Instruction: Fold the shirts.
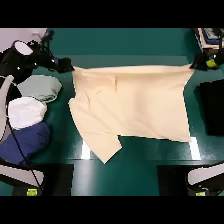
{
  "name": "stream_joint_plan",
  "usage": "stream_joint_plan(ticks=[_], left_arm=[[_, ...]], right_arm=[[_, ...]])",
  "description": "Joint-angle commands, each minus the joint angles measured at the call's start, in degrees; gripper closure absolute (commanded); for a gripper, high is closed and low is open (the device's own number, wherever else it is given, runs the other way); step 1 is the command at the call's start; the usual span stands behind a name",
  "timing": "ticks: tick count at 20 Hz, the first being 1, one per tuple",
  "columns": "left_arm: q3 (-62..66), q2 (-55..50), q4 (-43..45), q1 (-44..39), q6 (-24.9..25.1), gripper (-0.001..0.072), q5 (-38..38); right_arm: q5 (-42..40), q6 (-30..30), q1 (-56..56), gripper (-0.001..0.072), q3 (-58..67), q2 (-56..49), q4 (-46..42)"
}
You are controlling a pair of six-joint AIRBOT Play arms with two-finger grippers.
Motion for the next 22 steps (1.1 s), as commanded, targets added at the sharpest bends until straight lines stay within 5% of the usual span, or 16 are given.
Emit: stream_joint_plan(ticks=[1, 5, 8, 9, 10, 11, 16, 22], left_arm=[[-5.4, -0.1, 5.2, -2.6, 1.0, 0.0681, -4.0], [-12.6, -0.2, 5.0, -5.1, 0.6, 0.0679, -0.2], [-12.8, -0.1, 7.3, -4.5, -5.4, 0.0676, -2.2], [-12.7, -0.1, 7.5, -3.9, -7.1, 0.0514, -3.1], [-12.6, 0.3, 7.5, -3.2, -8.2, 0.0246, -4.3], [-12.6, 1.0, 7.6, -2.6, -8.2, 0.0228, -5.4], [-16.9, 13.0, 11.3, -1.2, -8.6, 0.0229, -10.3], [-44.3, 30.4, 7.7, -4.8, -12.8, 0.0229, -6.6]], right_arm=[[-3.2, -1.5, 0.0, 0.0698, -12.6, 5.1, -4.5], [-7.4, -2.3, 1.6, 0.0696, -22.7, 7.6, -3.7], [-7.3, -2.2, 1.9, 0.0696, -24.2, 7.6, -3.6], [-6.3, -2.2, 1.9, 0.0644, -24.0, 7.6, -3.6], [-4.7, -2.2, 1.8, 0.0332, -23.2, 7.6, -3.6], [-2.9, -2.1, 1.4, 0.0231, -22.2, 7.6, -3.6], [0.1, -2.0, -3.2, 0.0242, -25.2, 15.2, -3.6], [-1.0, -2.0, -7.6, 0.0242, -39.9, 28.8, -3.5]])
